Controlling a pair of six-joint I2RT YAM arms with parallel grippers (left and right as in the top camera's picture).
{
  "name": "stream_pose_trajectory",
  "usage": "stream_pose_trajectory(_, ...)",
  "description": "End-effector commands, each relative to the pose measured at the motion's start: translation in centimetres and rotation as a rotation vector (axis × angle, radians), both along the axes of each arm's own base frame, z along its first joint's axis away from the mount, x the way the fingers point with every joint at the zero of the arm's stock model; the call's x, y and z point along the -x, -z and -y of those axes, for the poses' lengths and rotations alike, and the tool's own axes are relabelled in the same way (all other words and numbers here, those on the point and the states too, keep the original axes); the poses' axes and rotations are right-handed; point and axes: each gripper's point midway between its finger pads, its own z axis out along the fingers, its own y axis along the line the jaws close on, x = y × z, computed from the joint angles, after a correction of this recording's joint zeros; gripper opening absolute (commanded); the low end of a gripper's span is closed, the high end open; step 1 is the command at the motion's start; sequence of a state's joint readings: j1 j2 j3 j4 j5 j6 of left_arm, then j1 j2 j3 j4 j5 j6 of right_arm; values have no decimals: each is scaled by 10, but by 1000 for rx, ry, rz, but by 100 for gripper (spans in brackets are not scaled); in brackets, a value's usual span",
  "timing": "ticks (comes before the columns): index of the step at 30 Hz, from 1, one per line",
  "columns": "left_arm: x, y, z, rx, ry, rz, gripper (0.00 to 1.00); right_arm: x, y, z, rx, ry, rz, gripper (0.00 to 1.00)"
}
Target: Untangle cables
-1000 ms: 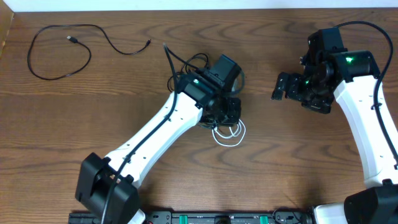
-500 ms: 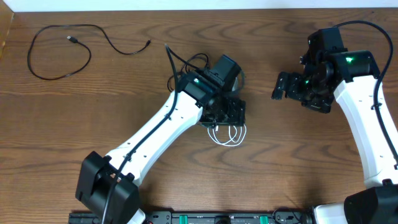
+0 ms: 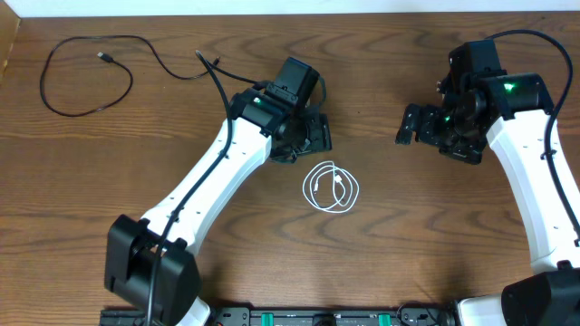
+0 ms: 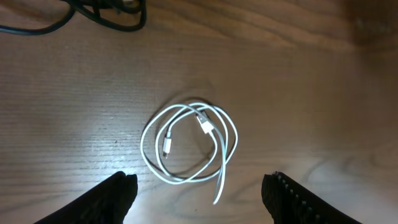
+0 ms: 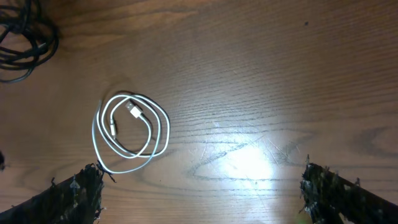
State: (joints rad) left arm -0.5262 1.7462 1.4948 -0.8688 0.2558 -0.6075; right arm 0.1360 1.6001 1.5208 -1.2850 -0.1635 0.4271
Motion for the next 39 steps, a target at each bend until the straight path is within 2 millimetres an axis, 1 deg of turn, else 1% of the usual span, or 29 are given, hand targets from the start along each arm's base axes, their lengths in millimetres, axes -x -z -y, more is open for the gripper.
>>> stream_pose_trajectory(1,-9,21,1,-17,-98,-56,70,1,1,-2,3,-21,2,99)
stream_pose_trajectory(5,-10,44,2,-40,-145,-119,70,1,1,-2,3,-22,1,99)
stream_pose_trajectory(8,-14,61,4,-47,-172,-147,70,1,1,-2,3,-21,2,99)
stream_pose_trajectory(11,-14,81,7,-49,-234,-201,70,1,1,-2,3,-21,2,99)
stream_pose_trajectory(14,-14,96,19,-6,-230,-251,70,1,1,-2,3,-21,2,99)
stream_pose_trajectory(18,-17,109,33,48,-216,-280,69,1,1,-2,3,-21,2,99)
stream_pose_trajectory(19,-17,111,36,60,-218,-288,68,1,1,-2,3,-21,2,99)
stream_pose_trajectory(22,-16,114,36,61,-234,-302,62,1,1,-2,3,-21,2,99)
stream_pose_trajectory(25,-16,114,36,61,-234,-303,60,0,1,-3,3,-21,3,99)
stream_pose_trajectory(26,-16,114,36,61,-234,-303,58,0,1,-3,3,-21,5,99)
stream_pose_trajectory(29,-14,115,37,57,-230,-306,45,-1,1,-3,2,-21,9,99)
stream_pose_trajectory(32,-12,115,41,52,-220,-304,43,-1,1,-3,2,-21,9,99)
stream_pose_trajectory(39,-5,115,48,49,-198,-304,41,0,1,-3,3,-21,4,99)
